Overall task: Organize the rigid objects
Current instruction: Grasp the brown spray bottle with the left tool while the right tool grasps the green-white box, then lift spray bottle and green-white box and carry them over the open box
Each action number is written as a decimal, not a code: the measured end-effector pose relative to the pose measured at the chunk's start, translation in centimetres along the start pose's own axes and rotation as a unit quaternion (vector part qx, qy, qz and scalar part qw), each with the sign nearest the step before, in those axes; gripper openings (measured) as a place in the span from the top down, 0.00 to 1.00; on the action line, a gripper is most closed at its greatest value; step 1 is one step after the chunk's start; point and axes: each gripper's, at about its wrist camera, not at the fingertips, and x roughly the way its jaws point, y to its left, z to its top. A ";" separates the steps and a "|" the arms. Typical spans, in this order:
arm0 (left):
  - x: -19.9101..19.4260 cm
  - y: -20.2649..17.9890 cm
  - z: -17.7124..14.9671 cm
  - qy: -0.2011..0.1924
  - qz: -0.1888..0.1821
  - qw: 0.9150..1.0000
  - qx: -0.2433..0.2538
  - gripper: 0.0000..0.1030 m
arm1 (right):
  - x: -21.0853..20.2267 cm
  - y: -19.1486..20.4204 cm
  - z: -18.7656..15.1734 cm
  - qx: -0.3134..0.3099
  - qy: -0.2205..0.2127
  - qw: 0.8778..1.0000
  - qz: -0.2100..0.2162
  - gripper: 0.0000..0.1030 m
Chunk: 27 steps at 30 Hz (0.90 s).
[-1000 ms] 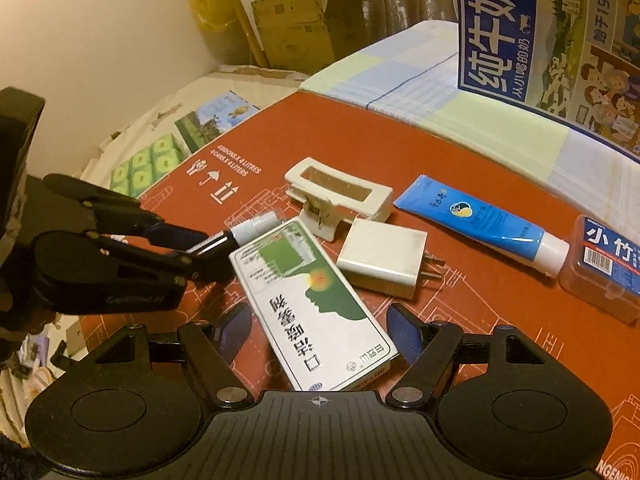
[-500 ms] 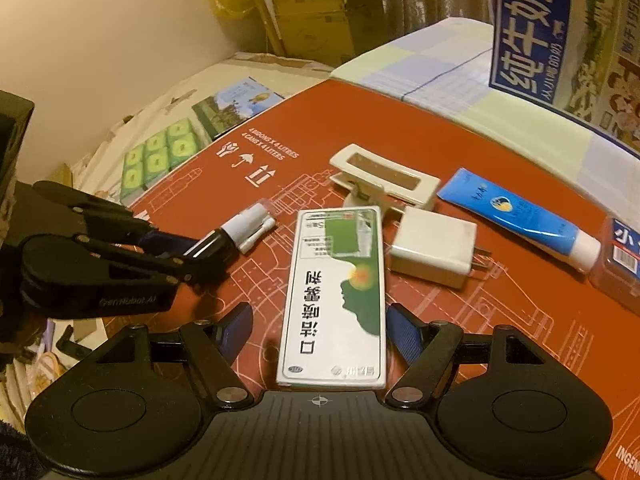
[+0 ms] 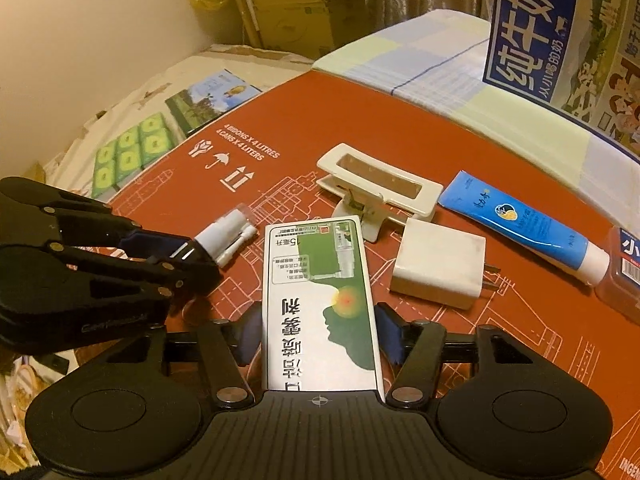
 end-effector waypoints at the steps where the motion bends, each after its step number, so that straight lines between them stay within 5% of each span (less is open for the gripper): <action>1: 0.0 0.0 0.0 -0.001 0.000 1.000 0.001 0.81 | 0.1 0.1 0.0 -0.002 -0.001 1.000 -0.002 0.45; 17: -0.6 -0.5 -0.7 0.007 0.001 1.000 -0.001 0.81 | -0.3 1.4 -1.1 -0.041 0.000 0.999 -0.019 0.49; 27: -1.4 -1.1 -1.2 0.012 -0.026 0.999 -0.015 0.81 | -1.8 0.3 -2.2 -0.006 0.013 1.000 -0.008 0.50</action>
